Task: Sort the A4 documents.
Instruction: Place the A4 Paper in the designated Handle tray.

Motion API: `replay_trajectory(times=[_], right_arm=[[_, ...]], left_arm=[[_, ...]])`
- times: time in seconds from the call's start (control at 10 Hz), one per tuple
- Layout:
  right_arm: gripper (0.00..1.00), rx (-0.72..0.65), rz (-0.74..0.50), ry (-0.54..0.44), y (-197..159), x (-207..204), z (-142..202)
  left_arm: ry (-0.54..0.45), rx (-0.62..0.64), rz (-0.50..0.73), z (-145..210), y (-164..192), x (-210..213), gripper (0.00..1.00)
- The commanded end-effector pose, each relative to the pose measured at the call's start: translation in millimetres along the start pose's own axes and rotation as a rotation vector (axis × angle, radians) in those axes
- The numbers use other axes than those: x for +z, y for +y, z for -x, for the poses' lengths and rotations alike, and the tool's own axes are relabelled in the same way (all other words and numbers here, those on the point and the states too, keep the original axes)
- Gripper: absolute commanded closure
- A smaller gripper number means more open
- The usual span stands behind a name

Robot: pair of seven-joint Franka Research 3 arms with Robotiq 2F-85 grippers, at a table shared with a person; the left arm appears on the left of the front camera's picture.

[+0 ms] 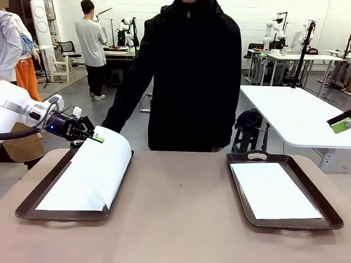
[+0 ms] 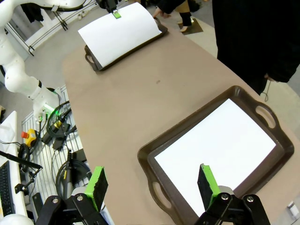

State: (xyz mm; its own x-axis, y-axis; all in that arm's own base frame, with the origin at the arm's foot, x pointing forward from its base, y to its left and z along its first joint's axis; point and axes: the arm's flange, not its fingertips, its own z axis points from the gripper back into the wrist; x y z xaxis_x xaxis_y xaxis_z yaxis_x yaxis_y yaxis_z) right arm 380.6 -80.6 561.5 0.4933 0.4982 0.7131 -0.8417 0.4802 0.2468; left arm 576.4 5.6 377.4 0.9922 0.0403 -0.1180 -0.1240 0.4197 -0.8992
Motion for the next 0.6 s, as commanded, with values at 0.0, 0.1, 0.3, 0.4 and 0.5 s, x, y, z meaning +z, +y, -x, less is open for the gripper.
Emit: replay_trajectory(times=[0.0, 0.1, 0.3, 0.4, 0.5], right_arm=[[0.0, 0.0, 0.001, 0.0, 0.0, -0.8, 0.4], [0.0, 0.0, 0.001, 0.0, 0.0, -0.8, 0.4], [0.0, 0.0, 0.001, 0.0, 0.0, -0.8, 0.4], [0.0, 0.0, 0.001, 0.0, 0.0, -0.8, 0.4], [0.0, 0.0, 0.001, 0.0, 0.0, -0.8, 0.4]], left_arm=[[-0.009, 0.087, -0.073, 3.2, 0.3, 6.4, 0.99], [-0.006, 0.117, -0.109, 0.9, 5.3, 9.8, 0.99], [0.003, 0.065, -0.165, -3.0, 13.0, 21.8, 0.99], [0.013, 0.044, -0.179, -5.4, 18.8, 25.6, 0.99], [0.038, 0.046, -0.199, -12.2, 24.3, 28.8, 0.99]])
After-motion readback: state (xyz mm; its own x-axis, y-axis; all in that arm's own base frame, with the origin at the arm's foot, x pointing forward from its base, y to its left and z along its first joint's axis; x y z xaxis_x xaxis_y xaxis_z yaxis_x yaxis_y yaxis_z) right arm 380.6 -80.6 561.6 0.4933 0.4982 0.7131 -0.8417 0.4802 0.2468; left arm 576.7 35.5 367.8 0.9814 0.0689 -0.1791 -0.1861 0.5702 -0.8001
